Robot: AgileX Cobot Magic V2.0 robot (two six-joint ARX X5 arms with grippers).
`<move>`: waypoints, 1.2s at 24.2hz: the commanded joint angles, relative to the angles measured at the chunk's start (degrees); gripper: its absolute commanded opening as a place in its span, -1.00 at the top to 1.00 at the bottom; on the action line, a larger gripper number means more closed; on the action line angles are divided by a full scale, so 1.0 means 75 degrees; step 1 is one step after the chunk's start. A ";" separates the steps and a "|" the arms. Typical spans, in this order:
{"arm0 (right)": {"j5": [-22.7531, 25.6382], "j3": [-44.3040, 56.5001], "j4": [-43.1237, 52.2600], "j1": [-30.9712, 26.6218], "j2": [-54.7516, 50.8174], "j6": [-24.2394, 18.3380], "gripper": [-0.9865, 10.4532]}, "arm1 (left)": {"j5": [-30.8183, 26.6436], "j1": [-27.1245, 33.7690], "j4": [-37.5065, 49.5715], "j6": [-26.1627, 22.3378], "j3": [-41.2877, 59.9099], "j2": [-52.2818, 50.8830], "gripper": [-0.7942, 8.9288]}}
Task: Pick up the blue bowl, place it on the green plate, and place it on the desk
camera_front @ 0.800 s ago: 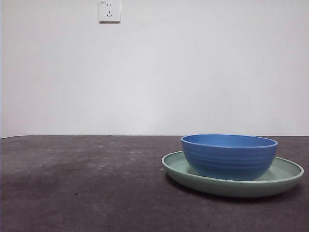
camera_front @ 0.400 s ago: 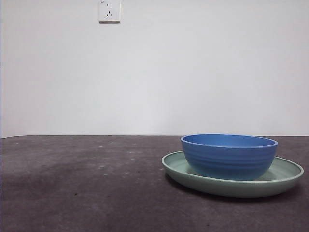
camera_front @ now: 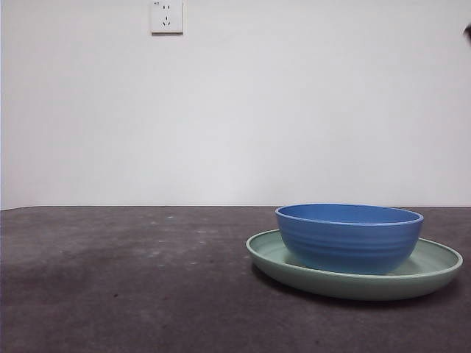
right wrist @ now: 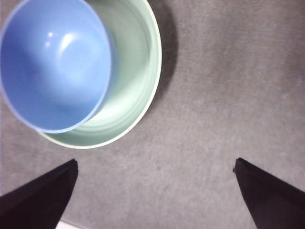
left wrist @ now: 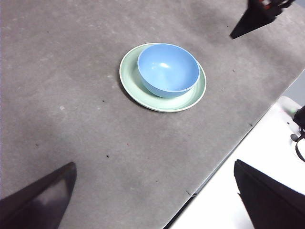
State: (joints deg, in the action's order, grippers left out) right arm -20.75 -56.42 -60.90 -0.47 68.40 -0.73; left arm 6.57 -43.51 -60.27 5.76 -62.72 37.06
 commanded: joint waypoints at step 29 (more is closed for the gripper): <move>0.0087 -0.0128 0.3316 0.0903 0.3112 -0.0420 0.38 | 0.0041 -0.0044 0.0023 0.0597 -0.0058 0.0041 -0.25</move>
State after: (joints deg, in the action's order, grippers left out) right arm -19.81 -56.45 -36.34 6.07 90.35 -3.22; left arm 6.57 -43.51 -60.45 10.02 -62.72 37.06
